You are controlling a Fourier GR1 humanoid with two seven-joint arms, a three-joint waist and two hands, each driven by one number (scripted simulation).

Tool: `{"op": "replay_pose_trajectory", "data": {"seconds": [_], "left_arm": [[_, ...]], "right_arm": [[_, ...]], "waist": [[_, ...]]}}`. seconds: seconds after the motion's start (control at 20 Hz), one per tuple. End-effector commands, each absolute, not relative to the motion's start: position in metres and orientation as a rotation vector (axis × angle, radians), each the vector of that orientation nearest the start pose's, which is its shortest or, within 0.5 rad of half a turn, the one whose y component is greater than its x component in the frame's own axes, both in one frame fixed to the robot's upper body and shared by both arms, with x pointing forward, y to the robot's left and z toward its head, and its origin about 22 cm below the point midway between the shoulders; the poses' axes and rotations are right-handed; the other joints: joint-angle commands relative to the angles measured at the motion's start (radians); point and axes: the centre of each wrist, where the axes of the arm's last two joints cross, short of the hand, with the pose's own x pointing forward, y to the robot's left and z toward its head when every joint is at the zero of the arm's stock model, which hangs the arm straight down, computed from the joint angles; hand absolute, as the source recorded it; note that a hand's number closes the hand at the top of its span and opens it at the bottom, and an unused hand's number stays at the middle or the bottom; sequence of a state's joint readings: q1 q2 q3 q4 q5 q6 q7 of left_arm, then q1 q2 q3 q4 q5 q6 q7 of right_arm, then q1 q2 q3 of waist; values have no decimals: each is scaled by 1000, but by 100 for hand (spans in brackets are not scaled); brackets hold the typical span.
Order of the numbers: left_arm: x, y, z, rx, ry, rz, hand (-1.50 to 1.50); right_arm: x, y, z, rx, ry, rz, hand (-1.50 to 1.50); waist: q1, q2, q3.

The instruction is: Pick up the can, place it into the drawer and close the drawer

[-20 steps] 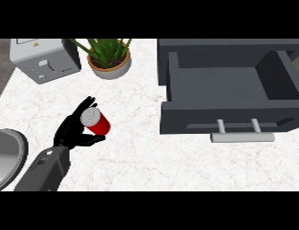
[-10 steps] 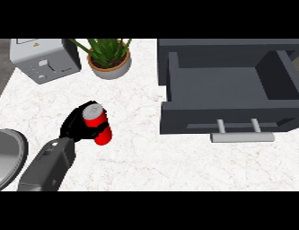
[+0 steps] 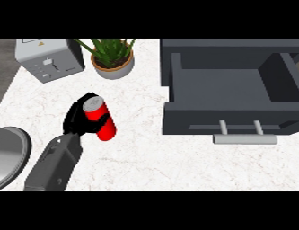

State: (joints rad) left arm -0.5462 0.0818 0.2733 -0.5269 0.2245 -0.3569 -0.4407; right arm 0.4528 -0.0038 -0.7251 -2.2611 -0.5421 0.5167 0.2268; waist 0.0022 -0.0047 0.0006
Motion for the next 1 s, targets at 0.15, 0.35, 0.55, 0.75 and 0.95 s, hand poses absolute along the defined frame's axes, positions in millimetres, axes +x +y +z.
{"op": "replay_pose_trajectory", "data": {"seconds": [0.15,0.35,0.55,0.75,0.95], "left_arm": [[332,223,-64,-292,-1596,322,150],[332,206,-34,-266,-1647,259,150],[335,200,22,-257,-1687,218,150],[325,184,59,-254,-1670,212,150],[341,168,86,-229,-1717,164,150]], "right_arm": [[52,-369,115,-203,-1761,-124,-150],[42,-376,109,-171,-1765,-124,-150],[56,-360,127,-195,-1769,-156,-150],[43,-364,124,-190,-1786,-129,-150],[44,-370,122,-179,-1780,-153,-150]], "waist": [[6,-4,1],[-4,-3,0],[8,-4,0],[-3,-3,0],[-10,2,0]]}}
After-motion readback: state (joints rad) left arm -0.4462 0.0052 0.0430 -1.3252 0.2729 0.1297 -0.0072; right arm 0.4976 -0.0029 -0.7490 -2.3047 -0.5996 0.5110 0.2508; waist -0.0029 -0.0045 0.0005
